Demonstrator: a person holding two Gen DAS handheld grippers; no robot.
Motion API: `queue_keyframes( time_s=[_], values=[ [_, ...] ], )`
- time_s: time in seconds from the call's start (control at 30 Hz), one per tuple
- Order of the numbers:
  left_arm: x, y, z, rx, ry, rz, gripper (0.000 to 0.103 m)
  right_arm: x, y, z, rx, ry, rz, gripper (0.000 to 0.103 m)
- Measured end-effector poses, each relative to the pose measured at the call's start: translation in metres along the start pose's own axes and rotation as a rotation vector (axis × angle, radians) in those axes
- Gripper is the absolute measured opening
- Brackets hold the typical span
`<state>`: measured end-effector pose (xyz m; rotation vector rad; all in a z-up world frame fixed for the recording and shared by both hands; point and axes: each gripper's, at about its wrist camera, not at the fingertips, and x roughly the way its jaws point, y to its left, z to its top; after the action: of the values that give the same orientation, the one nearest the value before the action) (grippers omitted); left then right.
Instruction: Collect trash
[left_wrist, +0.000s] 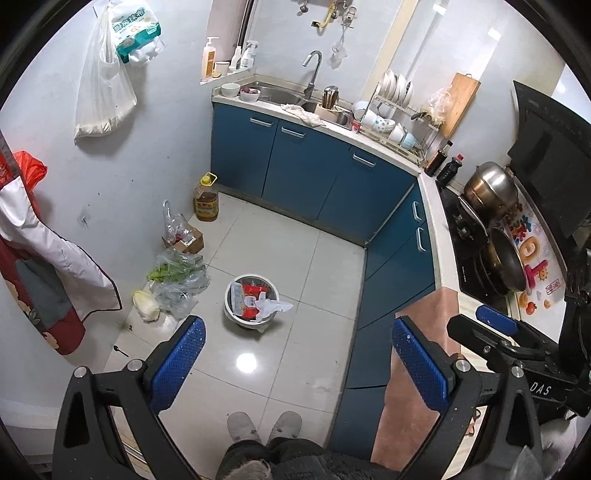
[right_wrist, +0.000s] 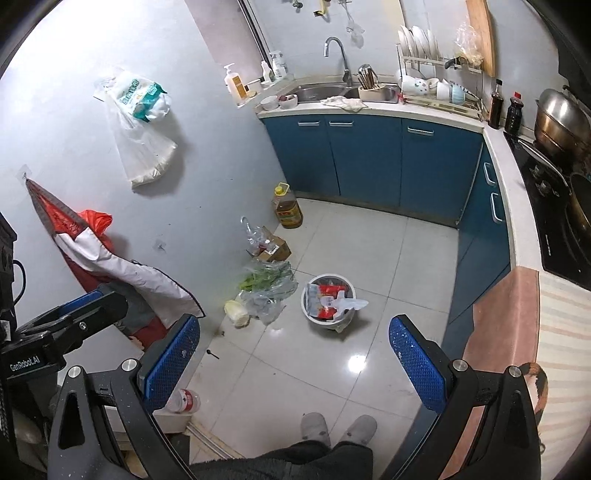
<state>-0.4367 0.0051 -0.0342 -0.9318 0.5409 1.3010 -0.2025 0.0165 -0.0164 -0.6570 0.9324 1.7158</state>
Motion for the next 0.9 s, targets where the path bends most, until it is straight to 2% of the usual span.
queue_keyframes(
  time_s=[0.4,0.9],
  values=[
    [0.0,0.006,-0.003,-0.044,0.017,-0.024,0.103,-0.002,-0.002,0.006,-0.039,0.029,0.018,0.103],
    [0.003,0.006,-0.005,-0.033,0.026,0.0,0.103,0.009,-0.002,0.011,-0.042,0.051,0.041,0.103]
  ],
)
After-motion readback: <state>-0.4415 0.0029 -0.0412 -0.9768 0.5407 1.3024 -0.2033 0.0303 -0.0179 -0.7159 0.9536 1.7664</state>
